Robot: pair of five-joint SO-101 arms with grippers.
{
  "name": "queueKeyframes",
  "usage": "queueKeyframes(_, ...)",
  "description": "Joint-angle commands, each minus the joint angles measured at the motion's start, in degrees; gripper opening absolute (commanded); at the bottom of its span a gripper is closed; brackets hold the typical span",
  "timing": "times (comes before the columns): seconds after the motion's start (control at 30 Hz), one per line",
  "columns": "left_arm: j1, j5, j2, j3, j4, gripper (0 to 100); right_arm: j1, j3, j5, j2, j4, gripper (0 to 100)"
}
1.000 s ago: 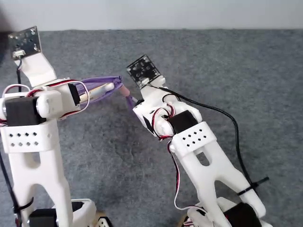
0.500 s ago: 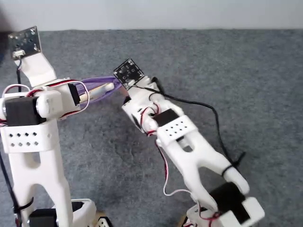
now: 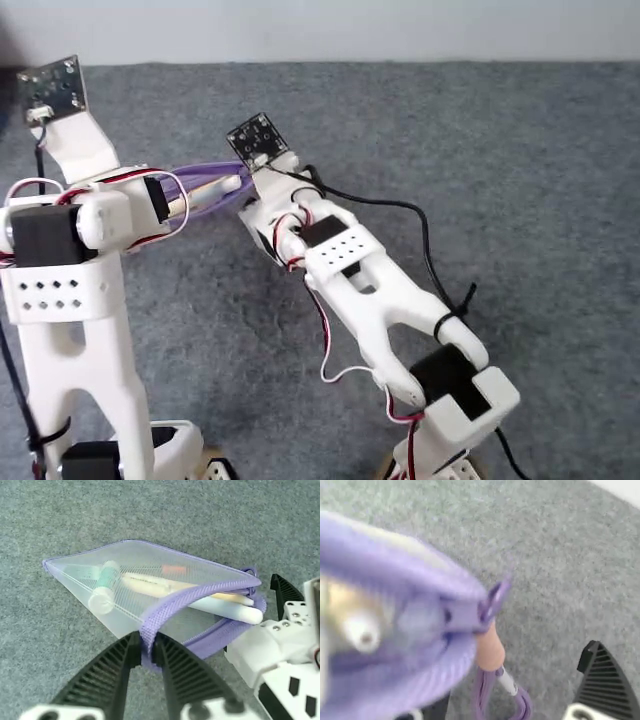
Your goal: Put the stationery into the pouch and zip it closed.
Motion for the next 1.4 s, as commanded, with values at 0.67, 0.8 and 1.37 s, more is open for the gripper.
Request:
queueKeyframes(0.67,0.3,0.0,-0.4,-3.1,-1.4,1,-0.8,-4.1,-0.4,-7.3,5.1,11.2)
queueKeyframes(0.8,0.3,0.0,-0.4,-3.1,-1.4,1,-1.5,-4.1,-0.3,-7.4,5.2,11.0)
queueKeyframes(1.37,0.2,-3.3,-1.0,-3.1,1.6,1,-0.7,-1.9,3.1,-21.6,5.8,0.9)
